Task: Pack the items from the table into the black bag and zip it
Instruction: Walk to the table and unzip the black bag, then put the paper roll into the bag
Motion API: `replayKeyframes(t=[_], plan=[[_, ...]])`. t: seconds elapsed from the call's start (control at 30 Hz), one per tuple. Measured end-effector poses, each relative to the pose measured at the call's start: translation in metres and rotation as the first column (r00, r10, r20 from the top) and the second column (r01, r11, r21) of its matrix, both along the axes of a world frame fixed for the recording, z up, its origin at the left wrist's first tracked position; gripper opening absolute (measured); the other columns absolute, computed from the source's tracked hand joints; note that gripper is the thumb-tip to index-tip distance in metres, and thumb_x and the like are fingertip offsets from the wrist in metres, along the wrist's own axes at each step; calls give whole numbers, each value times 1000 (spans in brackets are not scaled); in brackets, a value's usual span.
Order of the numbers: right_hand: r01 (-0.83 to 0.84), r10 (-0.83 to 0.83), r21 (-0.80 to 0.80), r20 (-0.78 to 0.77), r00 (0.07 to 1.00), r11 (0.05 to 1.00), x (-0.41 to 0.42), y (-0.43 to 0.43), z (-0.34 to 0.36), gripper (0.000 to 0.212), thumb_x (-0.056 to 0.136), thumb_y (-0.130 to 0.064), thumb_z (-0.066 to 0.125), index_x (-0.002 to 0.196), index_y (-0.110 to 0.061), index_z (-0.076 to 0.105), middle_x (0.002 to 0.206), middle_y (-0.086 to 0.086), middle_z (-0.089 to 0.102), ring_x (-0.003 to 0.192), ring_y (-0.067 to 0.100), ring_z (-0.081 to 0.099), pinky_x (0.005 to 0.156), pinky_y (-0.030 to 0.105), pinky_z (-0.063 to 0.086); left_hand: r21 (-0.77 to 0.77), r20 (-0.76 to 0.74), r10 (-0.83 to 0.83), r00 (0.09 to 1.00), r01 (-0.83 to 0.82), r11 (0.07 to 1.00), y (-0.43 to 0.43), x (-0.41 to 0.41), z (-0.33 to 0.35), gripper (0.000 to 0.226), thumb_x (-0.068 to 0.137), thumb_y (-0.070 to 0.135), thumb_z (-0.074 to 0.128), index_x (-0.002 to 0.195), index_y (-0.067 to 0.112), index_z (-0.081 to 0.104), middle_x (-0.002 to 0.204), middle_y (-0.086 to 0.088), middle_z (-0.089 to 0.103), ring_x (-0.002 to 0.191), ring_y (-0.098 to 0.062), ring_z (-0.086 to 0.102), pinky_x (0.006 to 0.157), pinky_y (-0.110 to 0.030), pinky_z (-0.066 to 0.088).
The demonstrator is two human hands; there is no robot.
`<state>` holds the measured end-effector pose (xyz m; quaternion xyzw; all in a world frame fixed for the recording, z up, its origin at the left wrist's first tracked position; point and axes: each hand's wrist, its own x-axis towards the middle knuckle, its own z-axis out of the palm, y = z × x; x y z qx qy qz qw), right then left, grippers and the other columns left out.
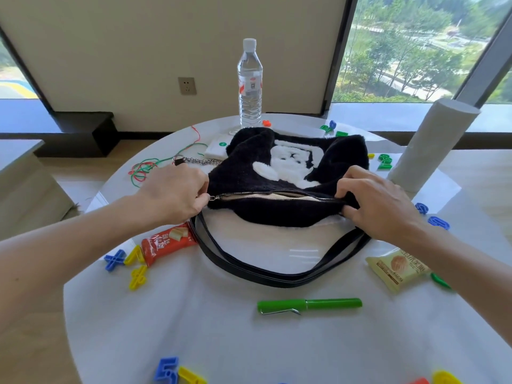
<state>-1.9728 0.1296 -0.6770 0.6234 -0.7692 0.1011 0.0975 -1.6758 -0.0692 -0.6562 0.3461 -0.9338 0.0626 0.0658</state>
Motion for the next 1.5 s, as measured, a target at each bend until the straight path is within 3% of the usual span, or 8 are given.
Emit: replayKeyframes(t=[0.17, 0.33, 0.47, 0.63, 0.8, 1.13, 1.37, 1.5], plan=[[-78, 77, 1, 149, 986, 997, 9, -6, 18, 38, 77, -56, 64, 110, -35, 62, 105, -14, 52, 97, 9, 48, 81, 31, 36, -101, -253, -292, 922, 275, 956, 36, -20, 12, 16, 89, 38, 56, 83, 26, 63, 82, 11, 54, 79, -16, 54, 61, -33, 46], [-95, 94, -5, 214, 972, 995, 26, -26, 21, 43, 86, -58, 62, 117, -29, 64, 108, -12, 55, 107, 12, 50, 93, 37, 43, 59, -170, -455, 874, 470, 881, 67, -44, 0, 34, 95, 32, 50, 125, 23, 63, 112, 8, 62, 105, -13, 54, 92, -29, 45], [-102, 94, 81, 103, 990, 991, 33, -39, 19, 33, 85, -50, 66, 111, -29, 66, 110, -8, 60, 108, 16, 51, 94, 39, 41, 110, -80, -417, 906, 423, 899, 73, -52, -9, 42, 97, 37, 45, 135, 21, 54, 113, 4, 57, 103, -16, 50, 94, -34, 43], [-49, 50, -18, 62, 997, 999, 39, -46, 29, 3, 85, -24, 63, 83, -22, 62, 88, -8, 61, 87, 23, 59, 72, 32, 33, 204, 102, -412, 906, 386, 900, 79, -58, -13, 35, 100, 46, 38, 90, 25, 63, 102, 0, 46, 96, -19, 42, 92, -37, 39], [33, -23, -367, 31, 999, 930, 38, -45, 49, 5, 86, -14, 62, 88, -18, 65, 89, -4, 66, 78, 23, 58, 68, 30, 31, 412, 57, -405, 913, 347, 842, 78, -60, -19, 44, 102, 45, 33, 93, 18, 67, 119, -2, 52, 109, -20, 51, 97, -39, 42], [13, 46, -275, 208, 977, 961, 31, -20, 17, 30, 86, -44, 69, 109, -25, 63, 105, -11, 54, 88, 15, 59, 74, 35, 51, -48, -267, -444, 855, 448, 893, 62, -63, -12, 22, 92, 31, 50, 82, 25, 68, 97, 8, 51, 93, -11, 45, 81, -32, 46], [256, -152, -774, 207, 967, 579, -14, 13, 26, 61, 72, -22, 81, 126, -12, 55, 119, 5, 51, 114, 23, 50, 98, 39, 44, -244, -270, -530, 804, 475, 845, 49, -63, -15, 27, 90, 31, 46, 84, 24, 72, 118, -1, 54, 114, -24, 51, 90, -37, 42], [547, -230, -759, 496, 837, 354, -60, 20, 32, 97, 66, -33, 87, 145, -14, 34, 138, 10, 41, 131, 26, 41, 108, 42, 37, -202, -326, -519, 790, 478, 855, 60, -77, -9, 28, 88, 37, 46, 85, 26, 72, 119, 2, 54, 115, -20, 49, 90, -35, 40]])
